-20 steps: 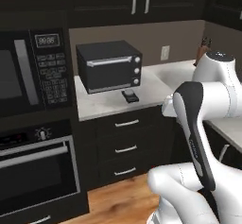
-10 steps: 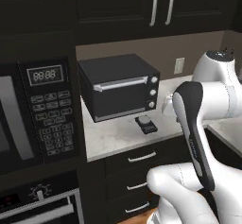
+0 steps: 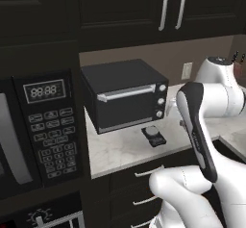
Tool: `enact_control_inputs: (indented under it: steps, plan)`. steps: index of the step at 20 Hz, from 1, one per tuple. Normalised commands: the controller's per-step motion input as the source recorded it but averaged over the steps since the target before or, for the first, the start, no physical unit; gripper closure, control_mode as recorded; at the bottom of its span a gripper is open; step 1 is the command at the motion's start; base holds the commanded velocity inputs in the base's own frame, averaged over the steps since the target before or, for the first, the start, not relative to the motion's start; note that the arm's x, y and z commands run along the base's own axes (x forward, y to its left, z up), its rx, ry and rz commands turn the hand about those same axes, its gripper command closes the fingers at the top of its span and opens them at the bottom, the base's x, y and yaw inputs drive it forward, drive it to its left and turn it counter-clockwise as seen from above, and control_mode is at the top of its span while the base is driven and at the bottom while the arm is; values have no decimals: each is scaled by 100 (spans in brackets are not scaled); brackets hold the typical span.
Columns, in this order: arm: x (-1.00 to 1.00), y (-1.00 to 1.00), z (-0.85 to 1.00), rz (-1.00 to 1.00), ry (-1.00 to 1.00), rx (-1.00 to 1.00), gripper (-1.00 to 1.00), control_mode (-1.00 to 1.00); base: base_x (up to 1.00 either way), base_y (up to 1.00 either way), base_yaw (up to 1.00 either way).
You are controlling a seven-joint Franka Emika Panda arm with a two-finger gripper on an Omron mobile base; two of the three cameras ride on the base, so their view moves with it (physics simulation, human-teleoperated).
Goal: Take the steak from the fridge and place it on the digital scale on the counter by the fridge. Wait a few seconds for a reading, then move it to the plate on the dining counter.
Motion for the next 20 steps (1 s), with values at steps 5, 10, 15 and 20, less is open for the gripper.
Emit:
enact_control_inputs:
  steps: [5,10,15,20]
  plan:
    - [61,-7,-41,0,0,7,100,-100,0,0,0]
    - [84,0,-36,0,1,4,100,-100,0,0,0]
    - [74,0,-38,0,0,1,100,-100,0,0,0]
    - [52,0,-43,0,0,0,100,-100,0,0,0]
